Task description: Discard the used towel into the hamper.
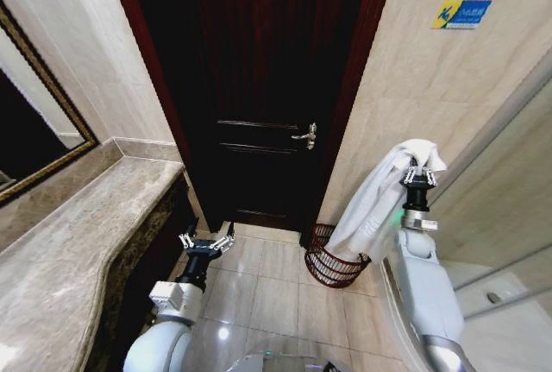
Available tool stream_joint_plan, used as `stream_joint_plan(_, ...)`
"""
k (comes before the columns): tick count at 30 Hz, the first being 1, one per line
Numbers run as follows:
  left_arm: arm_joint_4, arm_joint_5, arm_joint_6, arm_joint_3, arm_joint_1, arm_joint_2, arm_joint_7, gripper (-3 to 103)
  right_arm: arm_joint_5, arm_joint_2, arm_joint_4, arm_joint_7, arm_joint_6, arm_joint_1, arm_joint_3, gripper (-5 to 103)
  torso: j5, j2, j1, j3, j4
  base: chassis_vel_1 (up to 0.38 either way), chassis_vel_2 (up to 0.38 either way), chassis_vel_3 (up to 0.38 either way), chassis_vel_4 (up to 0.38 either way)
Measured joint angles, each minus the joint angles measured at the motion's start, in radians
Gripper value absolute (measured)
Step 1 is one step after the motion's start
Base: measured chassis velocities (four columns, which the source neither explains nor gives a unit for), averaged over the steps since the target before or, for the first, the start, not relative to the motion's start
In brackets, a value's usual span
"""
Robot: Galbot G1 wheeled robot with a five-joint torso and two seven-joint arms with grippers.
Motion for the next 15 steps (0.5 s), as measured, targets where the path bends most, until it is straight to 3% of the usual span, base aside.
stream_joint_plan(15, 0.000, 0.000, 0.000, 0.000, 0.000, 0.000, 0.000, 100, -0.032, 0.030, -0.106, -0.003, 0.003, 0.030, -0.012, 11, 0.0000, 0.000, 0.000, 0.000, 0.0000, 0.000, 0.000, 0.000, 0.000)
